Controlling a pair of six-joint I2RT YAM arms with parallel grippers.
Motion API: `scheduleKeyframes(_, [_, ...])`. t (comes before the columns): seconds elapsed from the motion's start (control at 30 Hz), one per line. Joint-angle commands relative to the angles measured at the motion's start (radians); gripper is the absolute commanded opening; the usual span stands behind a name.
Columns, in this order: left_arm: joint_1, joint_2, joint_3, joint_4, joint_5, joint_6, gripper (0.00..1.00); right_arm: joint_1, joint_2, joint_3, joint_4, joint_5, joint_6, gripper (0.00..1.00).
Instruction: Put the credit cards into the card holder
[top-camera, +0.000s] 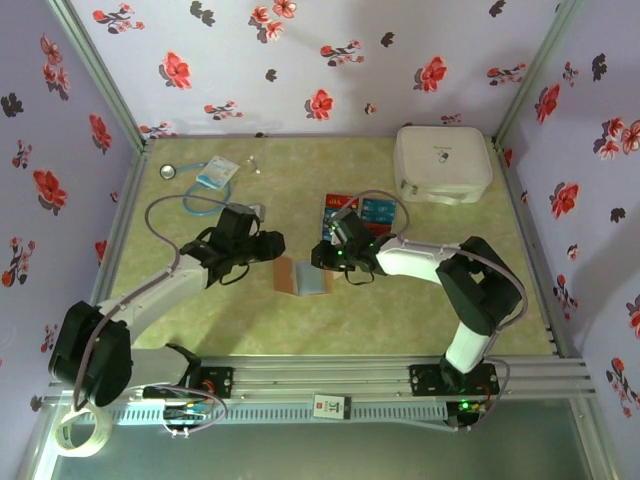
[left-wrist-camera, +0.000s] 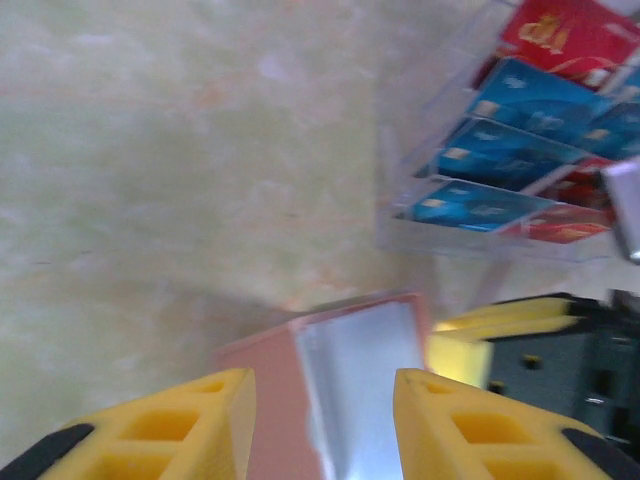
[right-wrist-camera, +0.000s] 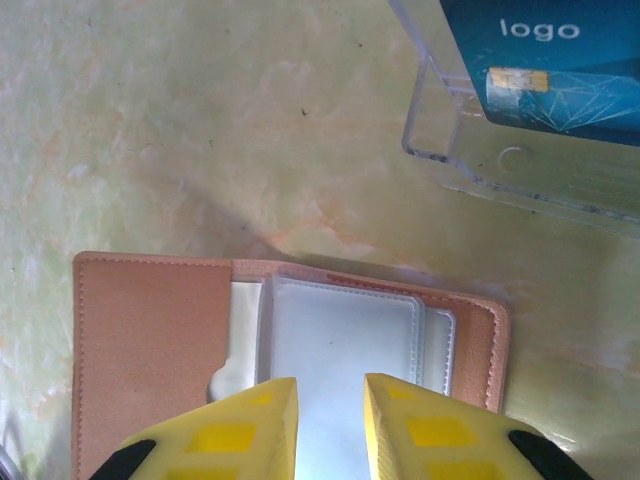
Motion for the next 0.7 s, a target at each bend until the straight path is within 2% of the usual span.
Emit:
scheduleKeyframes(0.0, [-0.032,0.031,-0.024,0.098,0.074,-0.104,0.41,0.006,0.026,0.027,-0.014,-0.015,-0.022,0.23])
scheduleKeyframes(0.27, [-0.068,0.091,-0.154,0.262,0.086,-0.184,0.41,0.006,0.041,0.045,-0.024,-0.012,-0.035,0.23])
scheduleKeyframes(0.67, [-0.064,0.153,-0.214,0.302,0.043,-0.052,0.41,0.004,0.082,0.081,-0.046,-0.017,-0.055,0.23])
